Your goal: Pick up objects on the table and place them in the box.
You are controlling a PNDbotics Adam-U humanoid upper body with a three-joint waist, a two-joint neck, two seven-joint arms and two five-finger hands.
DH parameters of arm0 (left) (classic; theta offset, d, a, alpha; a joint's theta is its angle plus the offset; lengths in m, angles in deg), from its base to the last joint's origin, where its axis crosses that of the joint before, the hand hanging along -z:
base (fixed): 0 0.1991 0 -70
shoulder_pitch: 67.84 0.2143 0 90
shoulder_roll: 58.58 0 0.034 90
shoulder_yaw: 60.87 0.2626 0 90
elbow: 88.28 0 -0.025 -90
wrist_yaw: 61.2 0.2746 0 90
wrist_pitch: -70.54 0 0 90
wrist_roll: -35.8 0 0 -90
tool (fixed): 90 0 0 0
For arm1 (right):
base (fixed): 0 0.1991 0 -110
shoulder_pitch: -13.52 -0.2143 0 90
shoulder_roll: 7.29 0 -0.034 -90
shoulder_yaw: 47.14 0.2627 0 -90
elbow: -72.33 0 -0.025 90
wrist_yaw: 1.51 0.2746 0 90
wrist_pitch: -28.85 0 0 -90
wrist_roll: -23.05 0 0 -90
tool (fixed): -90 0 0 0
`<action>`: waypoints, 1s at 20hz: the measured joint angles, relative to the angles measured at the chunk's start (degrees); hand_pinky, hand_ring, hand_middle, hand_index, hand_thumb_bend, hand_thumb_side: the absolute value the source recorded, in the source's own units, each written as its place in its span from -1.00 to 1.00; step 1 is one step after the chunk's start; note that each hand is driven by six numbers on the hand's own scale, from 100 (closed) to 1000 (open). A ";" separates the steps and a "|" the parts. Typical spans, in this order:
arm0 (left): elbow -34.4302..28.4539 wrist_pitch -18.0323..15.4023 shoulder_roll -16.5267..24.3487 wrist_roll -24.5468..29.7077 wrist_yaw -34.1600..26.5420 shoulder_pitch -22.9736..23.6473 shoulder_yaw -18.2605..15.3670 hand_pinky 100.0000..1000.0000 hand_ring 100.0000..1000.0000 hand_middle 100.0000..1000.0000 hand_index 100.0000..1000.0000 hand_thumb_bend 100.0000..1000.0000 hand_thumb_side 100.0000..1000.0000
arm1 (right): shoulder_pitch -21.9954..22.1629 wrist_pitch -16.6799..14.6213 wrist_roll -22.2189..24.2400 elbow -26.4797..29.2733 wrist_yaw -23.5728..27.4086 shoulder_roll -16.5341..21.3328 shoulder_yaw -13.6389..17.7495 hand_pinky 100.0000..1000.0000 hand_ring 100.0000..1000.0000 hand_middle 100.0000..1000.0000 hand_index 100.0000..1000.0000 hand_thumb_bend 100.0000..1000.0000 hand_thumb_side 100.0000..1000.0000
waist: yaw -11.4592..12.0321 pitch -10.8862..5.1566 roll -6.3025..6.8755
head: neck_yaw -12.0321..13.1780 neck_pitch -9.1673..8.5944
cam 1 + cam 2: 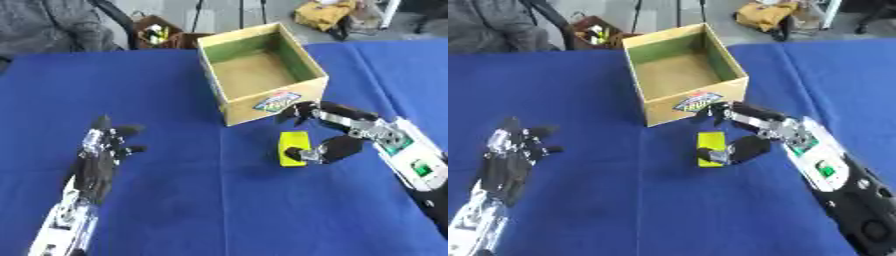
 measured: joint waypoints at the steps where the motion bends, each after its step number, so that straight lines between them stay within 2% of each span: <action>1: 0.00 0.00 0.00 0.00 0.00 0.00 0.00 0.40 0.86 0.34 0.24 -0.64 1.00 | -0.01 -0.50 0.40 -0.61 -0.55 -0.22 0.12 0.55 0.88 0.70 0.74 -0.43 0.14 | 0.00 0.00 0.00 | -0.04 -0.01; 9: 0.00 0.00 0.00 0.00 0.00 0.01 0.00 0.40 0.86 0.34 0.24 -0.63 1.00 | -0.04 -2.53 0.75 -2.45 -2.34 -1.14 0.42 0.55 0.86 0.68 0.73 -0.44 0.14 | 0.00 0.00 -0.06 | -0.37 -0.02; 15: 0.00 0.00 0.00 0.00 0.00 0.01 0.00 0.40 0.86 0.34 0.24 -0.64 1.00 | -0.02 -3.39 0.38 -2.45 -4.38 -1.15 0.37 0.52 0.80 0.57 0.67 -0.48 0.12 | 0.02 0.00 -0.20 | -0.40 -0.03; 16: 0.00 0.00 0.00 0.00 0.00 0.01 0.00 0.40 0.86 0.34 0.24 -0.64 1.00 | -0.02 -3.53 0.23 -2.47 -4.74 -1.15 0.37 0.49 0.74 0.48 0.63 -0.55 0.04 | 0.04 0.00 -0.20 | -0.40 -0.03; 19: 0.01 0.00 0.00 0.00 0.00 0.01 0.00 0.40 0.86 0.34 0.24 -0.63 1.00 | -0.02 -3.88 -0.37 -2.79 -6.10 -1.20 0.36 0.46 0.69 0.46 0.62 -0.74 -0.12 | 0.14 0.00 -0.20 | -0.43 -0.03; 20: 0.01 0.00 0.00 0.00 0.00 0.01 0.00 0.40 0.86 0.34 0.24 -0.63 1.00 | -0.02 -3.97 -0.61 -2.81 -6.59 -1.24 0.36 0.46 0.69 0.46 0.62 -0.74 -0.12 | 0.14 0.00 -0.20 | -0.44 -0.03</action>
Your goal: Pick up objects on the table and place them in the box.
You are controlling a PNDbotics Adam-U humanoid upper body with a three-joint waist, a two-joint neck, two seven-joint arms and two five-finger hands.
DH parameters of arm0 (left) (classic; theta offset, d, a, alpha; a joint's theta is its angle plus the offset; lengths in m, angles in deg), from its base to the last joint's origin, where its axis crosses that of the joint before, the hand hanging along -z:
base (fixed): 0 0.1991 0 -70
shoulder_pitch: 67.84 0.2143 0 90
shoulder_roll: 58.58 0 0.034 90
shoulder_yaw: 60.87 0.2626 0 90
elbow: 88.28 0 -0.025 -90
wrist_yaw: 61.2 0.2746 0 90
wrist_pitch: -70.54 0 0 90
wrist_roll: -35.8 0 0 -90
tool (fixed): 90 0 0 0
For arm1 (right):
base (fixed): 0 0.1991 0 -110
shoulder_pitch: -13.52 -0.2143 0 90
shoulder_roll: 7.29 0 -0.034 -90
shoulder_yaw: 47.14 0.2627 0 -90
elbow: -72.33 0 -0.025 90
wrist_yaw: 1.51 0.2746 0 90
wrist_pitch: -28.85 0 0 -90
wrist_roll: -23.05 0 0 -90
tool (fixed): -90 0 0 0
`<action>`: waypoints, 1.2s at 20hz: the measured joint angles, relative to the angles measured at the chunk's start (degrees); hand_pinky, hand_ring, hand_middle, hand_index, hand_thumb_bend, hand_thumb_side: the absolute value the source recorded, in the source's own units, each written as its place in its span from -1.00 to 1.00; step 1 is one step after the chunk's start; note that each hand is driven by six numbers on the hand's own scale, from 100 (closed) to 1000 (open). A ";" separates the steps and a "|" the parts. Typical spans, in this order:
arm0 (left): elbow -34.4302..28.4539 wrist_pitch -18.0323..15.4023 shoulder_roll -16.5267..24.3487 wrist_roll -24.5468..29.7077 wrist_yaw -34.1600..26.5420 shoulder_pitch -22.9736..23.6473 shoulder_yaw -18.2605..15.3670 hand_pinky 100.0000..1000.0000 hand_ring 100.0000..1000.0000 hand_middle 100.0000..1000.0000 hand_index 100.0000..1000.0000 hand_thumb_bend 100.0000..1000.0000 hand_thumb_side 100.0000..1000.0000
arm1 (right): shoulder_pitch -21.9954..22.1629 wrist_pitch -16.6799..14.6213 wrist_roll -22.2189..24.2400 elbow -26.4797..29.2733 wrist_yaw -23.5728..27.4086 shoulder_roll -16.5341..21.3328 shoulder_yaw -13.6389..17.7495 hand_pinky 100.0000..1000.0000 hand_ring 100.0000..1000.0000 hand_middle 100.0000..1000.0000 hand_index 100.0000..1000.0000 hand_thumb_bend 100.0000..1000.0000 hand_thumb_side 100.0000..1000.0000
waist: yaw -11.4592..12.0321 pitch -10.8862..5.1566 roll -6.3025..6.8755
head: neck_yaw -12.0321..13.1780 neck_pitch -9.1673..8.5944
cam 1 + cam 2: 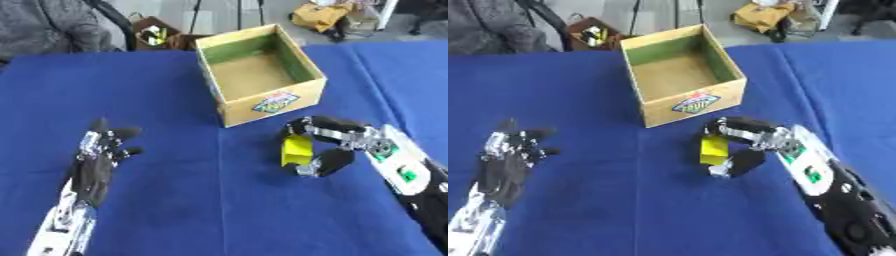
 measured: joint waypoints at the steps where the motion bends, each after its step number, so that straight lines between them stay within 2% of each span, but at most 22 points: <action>1: 0.00 0.00 0.00 0.00 0.00 0.00 0.00 0.40 0.86 0.34 0.24 -0.63 1.00 | 0.00 -0.04 -0.24 -0.03 -0.42 -0.09 0.00 0.46 0.69 0.46 0.62 -0.74 -0.12 | 0.00 0.00 -0.01 | 0.00 0.00; 4: 0.00 0.00 0.00 0.00 0.00 0.00 0.00 0.40 0.86 0.34 0.24 -0.63 1.00 | -0.01 -0.29 -0.78 -0.30 -1.18 -0.35 0.02 0.46 0.69 0.46 0.62 -0.74 -0.12 | 0.00 -0.02 -0.02 | 0.00 0.00; 5: 0.00 0.00 0.00 0.00 0.00 0.00 0.00 0.40 0.86 0.34 0.24 -0.63 1.00 | -0.02 -0.35 -0.93 -0.33 -1.30 -0.36 0.02 0.22 0.19 0.43 0.59 -1.00 -0.53 | 0.00 -0.03 -0.03 | -0.01 0.00; 7: 0.00 0.00 0.00 0.00 0.00 0.00 0.00 0.40 0.86 0.34 0.24 -0.63 1.00 | -0.29 -0.14 -1.59 -0.33 -1.66 -0.39 0.24 0.11 -0.04 0.37 0.55 -1.00 -0.71 | 0.04 -0.03 -0.09 | -0.01 -0.01; 9: 0.00 0.00 0.00 0.00 0.00 0.00 0.00 0.40 0.86 0.34 0.24 -0.63 1.00 | -0.30 0.27 -2.77 -0.31 -2.30 -0.40 0.46 0.05 -0.17 0.32 0.52 -1.00 -0.82 | 0.05 -0.03 -0.16 | -0.01 -0.02; 12: 0.00 0.00 0.00 0.00 0.00 0.00 0.00 0.40 0.86 0.34 0.24 -0.63 1.00 | -0.27 0.77 -5.20 -0.08 -3.40 -0.37 0.56 -0.01 -0.25 0.28 0.51 -1.00 -0.86 | 0.05 -0.03 -0.15 | -0.01 -0.03; 19: 0.00 0.00 0.00 0.00 0.00 0.00 0.00 0.40 0.86 0.34 0.24 -0.63 1.00 | -0.27 1.08 -9.04 0.78 -4.51 -0.34 0.37 -0.01 -0.25 0.28 0.51 -1.00 -0.86 | 0.05 -0.03 -0.15 | -0.01 -0.05; 21: 0.00 0.00 0.00 0.00 0.00 0.00 0.00 0.40 0.86 0.34 0.24 -0.63 1.00 | -0.30 1.01 -9.42 0.90 -4.54 -0.31 0.37 -0.04 -0.29 0.27 0.51 -1.00 -0.94 | 0.05 -0.04 -0.15 | -0.01 -0.05; 24: 0.01 0.00 0.00 0.00 0.00 0.00 0.00 0.40 0.86 0.34 0.24 -0.63 1.00 | -2.33 0.31 -10.58 3.32 -4.03 1.15 0.42 -0.04 -0.29 0.27 0.51 -1.00 -0.94 | 0.04 -0.05 -0.18 | 0.00 -0.14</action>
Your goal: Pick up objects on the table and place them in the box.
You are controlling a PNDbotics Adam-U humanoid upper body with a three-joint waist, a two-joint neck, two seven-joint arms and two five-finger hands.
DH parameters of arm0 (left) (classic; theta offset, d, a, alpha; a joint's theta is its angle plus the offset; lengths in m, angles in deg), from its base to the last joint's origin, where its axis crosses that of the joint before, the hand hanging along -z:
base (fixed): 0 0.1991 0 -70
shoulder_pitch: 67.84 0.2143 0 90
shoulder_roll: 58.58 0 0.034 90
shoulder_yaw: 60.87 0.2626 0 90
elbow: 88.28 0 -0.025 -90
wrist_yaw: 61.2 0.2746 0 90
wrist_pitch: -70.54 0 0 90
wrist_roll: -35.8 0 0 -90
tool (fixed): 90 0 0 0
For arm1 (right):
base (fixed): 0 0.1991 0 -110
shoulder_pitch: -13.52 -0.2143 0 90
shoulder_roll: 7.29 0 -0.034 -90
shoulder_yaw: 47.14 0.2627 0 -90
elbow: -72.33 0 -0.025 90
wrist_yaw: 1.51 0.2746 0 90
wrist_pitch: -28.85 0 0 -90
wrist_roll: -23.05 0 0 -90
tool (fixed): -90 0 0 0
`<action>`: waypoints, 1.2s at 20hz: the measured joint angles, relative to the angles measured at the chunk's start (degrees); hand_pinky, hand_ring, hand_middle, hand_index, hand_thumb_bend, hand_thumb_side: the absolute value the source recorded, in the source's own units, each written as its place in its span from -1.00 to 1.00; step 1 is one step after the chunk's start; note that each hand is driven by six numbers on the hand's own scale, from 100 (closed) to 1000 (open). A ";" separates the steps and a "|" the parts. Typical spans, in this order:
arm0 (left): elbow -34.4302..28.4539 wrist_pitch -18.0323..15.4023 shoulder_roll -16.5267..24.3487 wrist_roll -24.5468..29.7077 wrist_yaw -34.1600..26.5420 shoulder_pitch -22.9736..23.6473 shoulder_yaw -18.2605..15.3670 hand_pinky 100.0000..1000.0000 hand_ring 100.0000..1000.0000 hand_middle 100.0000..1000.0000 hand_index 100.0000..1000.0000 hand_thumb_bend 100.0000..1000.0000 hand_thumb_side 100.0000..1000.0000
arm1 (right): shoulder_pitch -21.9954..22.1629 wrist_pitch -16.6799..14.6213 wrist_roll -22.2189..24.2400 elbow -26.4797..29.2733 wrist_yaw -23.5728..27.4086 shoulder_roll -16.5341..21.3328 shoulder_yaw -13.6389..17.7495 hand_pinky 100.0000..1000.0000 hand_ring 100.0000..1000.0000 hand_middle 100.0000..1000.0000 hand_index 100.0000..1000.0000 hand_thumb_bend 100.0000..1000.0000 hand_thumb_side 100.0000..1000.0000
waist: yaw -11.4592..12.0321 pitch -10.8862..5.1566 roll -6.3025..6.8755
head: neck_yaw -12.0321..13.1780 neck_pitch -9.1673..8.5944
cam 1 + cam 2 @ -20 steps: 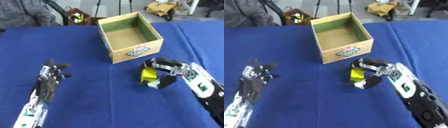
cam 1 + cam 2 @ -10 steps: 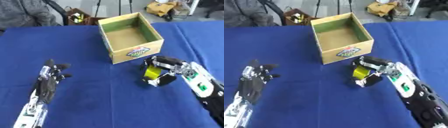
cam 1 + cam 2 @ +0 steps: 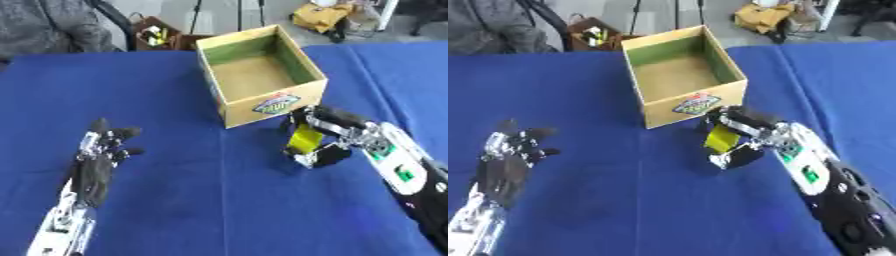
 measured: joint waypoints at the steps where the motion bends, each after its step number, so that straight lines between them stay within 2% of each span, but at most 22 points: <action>1: 0.00 0.00 0.00 0.00 0.00 0.00 0.00 0.40 0.86 0.34 0.24 -0.63 1.00 | -0.45 0.07 -0.19 1.12 0.30 0.55 0.00 -0.04 -0.29 0.27 0.51 -1.00 -0.94 | -0.01 0.00 -0.02 | 0.01 -0.14; 5: 0.02 0.01 0.00 0.01 0.00 0.12 0.01 0.40 0.86 0.34 0.24 -0.62 1.00 | -1.06 1.39 -0.48 4.74 1.34 2.19 0.37 -0.06 -0.34 0.27 0.51 -1.00 -1.00 | 0.44 -0.34 -0.25 | -0.04 -0.37; 10: 0.28 0.15 0.00 0.31 0.00 0.33 0.42 0.40 0.86 0.34 0.24 -0.62 1.00 | -7.14 3.62 -2.68 6.53 2.07 4.77 2.34 -0.04 -0.35 0.28 0.52 -1.00 -1.00 | 3.07 -0.70 -1.13 | -0.47 -0.64; 17: 0.33 0.41 -0.08 1.48 0.00 -0.94 1.76 0.40 0.86 0.34 0.24 -0.62 1.00 | -9.87 5.01 -8.52 1.86 -0.30 4.86 5.55 -0.04 -0.37 0.30 0.53 -1.00 -1.00 | 7.55 -0.13 -1.66 | -1.62 -2.44; 24: 0.32 0.75 -0.57 3.05 -0.13 -2.85 3.44 0.40 0.86 0.34 0.24 -0.62 1.00 | -10.73 6.83 -14.99 -3.20 -4.44 5.71 8.94 -0.03 -0.36 0.31 0.53 -1.00 -1.00 | 12.88 0.91 -2.32 | -5.11 -5.09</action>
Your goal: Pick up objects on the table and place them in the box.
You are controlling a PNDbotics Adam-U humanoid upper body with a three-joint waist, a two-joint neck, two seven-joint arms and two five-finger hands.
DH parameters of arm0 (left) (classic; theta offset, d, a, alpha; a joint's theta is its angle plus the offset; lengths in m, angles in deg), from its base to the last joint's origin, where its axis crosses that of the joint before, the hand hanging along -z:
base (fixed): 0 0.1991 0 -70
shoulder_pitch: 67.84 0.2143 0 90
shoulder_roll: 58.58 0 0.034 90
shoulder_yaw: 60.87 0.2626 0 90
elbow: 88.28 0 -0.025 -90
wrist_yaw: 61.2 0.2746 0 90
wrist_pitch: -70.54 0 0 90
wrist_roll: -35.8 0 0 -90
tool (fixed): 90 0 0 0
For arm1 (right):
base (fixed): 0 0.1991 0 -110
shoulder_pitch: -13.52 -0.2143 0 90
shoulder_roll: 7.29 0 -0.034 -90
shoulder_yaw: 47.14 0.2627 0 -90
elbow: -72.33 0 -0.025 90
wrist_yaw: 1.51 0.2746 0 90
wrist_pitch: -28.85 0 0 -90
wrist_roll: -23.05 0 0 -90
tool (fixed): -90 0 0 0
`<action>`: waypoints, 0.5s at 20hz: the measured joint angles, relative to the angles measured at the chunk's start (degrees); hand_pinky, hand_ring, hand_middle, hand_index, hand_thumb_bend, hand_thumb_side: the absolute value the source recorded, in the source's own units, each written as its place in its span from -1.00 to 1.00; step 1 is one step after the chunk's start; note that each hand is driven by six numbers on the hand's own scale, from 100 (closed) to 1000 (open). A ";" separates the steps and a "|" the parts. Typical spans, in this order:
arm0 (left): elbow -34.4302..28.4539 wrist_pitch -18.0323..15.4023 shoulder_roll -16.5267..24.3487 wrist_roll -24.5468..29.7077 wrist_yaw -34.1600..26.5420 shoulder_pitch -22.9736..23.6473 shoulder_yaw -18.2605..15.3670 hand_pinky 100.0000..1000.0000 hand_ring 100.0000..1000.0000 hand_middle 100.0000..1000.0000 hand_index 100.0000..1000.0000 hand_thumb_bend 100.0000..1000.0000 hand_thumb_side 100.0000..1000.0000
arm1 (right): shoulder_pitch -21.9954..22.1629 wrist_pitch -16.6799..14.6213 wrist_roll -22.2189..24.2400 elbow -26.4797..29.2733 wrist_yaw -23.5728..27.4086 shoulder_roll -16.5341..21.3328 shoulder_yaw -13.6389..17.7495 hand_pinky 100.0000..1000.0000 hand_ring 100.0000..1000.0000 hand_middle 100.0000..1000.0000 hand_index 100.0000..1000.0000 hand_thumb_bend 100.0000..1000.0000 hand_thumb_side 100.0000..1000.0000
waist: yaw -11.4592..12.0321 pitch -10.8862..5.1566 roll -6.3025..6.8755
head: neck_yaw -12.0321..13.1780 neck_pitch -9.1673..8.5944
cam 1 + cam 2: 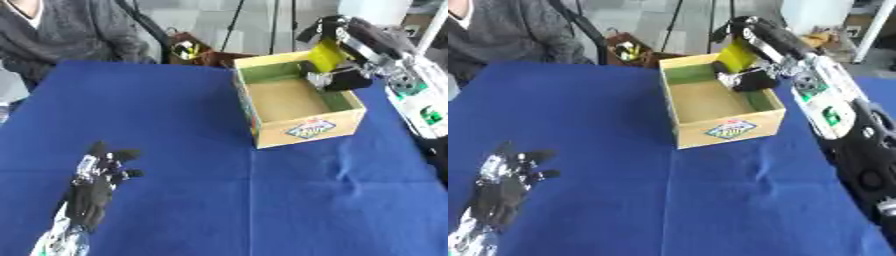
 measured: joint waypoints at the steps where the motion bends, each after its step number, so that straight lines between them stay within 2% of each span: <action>1: 0.00 0.05 -0.01 0.25 -0.07 -0.18 0.20 0.40 0.86 0.34 0.24 -0.62 1.00 | -0.01 0.15 -0.85 -0.81 -0.71 0.02 0.21 -0.03 -0.35 0.32 0.53 -1.00 -1.00 | 0.63 0.12 -0.07 | -0.48 -0.34; 4: -0.01 0.19 -0.31 0.92 -0.15 -0.79 0.90 0.40 0.86 0.34 0.24 -0.63 1.00 | 0.00 0.42 -3.61 -3.65 -3.15 0.06 0.45 0.00 -0.30 0.36 0.54 -1.00 -1.00 | 2.24 0.75 -0.14 | -1.94 -1.30; 6: -0.04 0.28 -0.53 1.42 -0.18 -1.45 1.49 0.40 0.86 0.34 0.24 -0.63 1.00 | 0.42 0.49 -5.37 -5.74 -4.56 0.28 0.43 0.02 -0.23 0.40 0.56 -1.00 -0.92 | 3.65 1.38 -0.05 | -3.03 -2.15; 7: -0.05 0.33 -0.57 1.67 -0.19 -1.75 1.72 0.40 0.86 0.34 0.24 -0.63 1.00 | 0.73 0.58 -6.14 -7.03 -5.22 0.28 0.28 0.05 -0.18 0.42 0.56 -1.00 -0.82 | 4.36 1.74 0.08 | -3.59 -2.55; 9: -0.07 0.40 -0.86 2.13 -0.23 -2.15 2.18 0.40 0.86 0.34 0.24 -0.63 1.00 | 1.26 0.82 -7.37 -9.82 -6.82 0.28 0.17 0.09 -0.15 0.44 0.57 -1.00 -0.78 | 5.08 2.05 0.46 | -4.62 -3.16; 10: -0.17 0.45 -1.00 2.31 -0.26 -2.29 2.30 0.40 0.86 0.34 0.24 -0.64 1.00 | 1.36 0.88 -7.88 -11.23 -7.65 0.28 0.18 0.14 -0.08 0.48 0.58 -1.00 -0.65 | 5.28 2.09 0.64 | -5.04 -3.41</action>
